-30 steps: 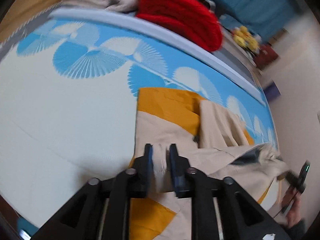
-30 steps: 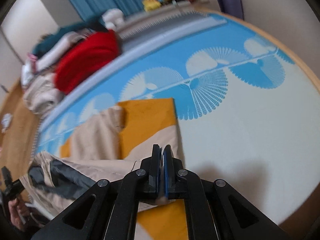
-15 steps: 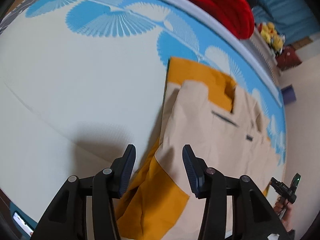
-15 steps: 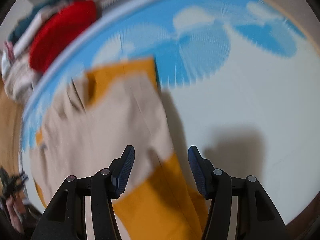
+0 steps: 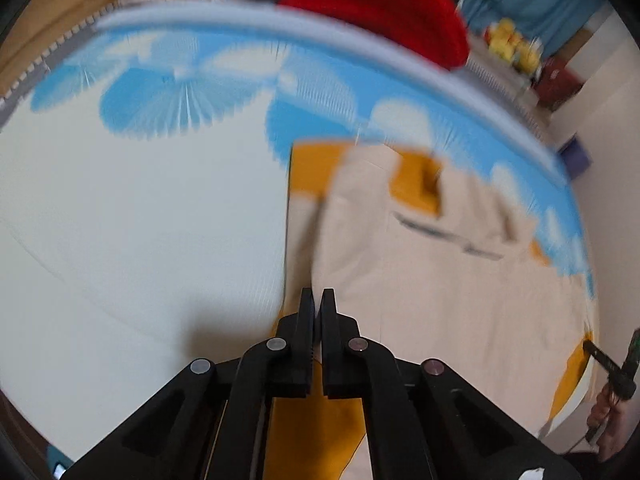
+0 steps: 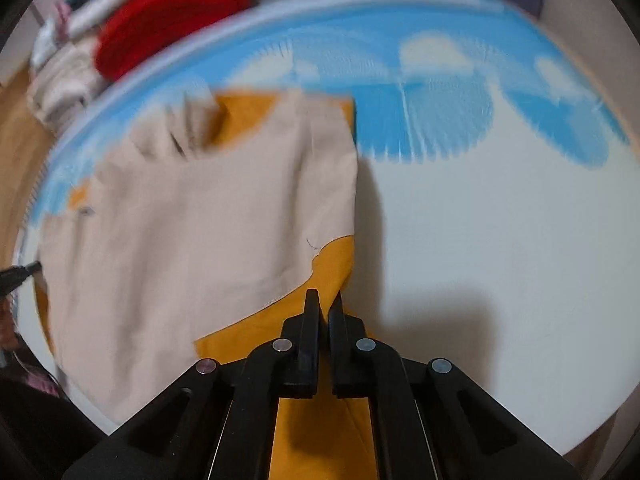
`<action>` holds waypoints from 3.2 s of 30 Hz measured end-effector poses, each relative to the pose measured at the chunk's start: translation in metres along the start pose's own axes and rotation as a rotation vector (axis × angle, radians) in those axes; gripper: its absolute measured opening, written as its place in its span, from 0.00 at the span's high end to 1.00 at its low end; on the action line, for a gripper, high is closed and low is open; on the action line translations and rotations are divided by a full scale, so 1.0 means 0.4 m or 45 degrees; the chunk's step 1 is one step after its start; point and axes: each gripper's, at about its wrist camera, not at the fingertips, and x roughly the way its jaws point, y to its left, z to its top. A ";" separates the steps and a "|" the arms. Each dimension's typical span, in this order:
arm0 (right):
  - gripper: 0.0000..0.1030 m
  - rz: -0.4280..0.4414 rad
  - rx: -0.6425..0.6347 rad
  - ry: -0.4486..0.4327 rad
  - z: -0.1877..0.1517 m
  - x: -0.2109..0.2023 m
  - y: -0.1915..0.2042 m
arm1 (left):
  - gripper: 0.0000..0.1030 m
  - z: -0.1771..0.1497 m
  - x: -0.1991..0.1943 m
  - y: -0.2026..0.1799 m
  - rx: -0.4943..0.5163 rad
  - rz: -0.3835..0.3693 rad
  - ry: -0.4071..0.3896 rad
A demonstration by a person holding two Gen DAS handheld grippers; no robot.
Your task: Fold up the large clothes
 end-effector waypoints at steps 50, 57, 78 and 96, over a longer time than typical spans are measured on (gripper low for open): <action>0.87 -0.425 -0.137 0.377 -0.034 0.175 0.073 | 0.68 -0.178 0.068 -0.212 0.629 0.357 0.277; 0.85 -0.077 -0.379 -0.031 0.013 0.068 0.360 | 0.68 -0.149 0.043 -0.384 0.473 0.217 0.106; 0.72 -0.322 -0.452 0.373 -0.028 0.317 0.446 | 0.72 -0.088 0.132 -0.361 0.544 0.282 0.076; 0.65 -0.264 -0.255 0.081 -0.223 0.122 0.358 | 0.72 -0.316 -0.185 -0.235 0.370 0.253 -0.241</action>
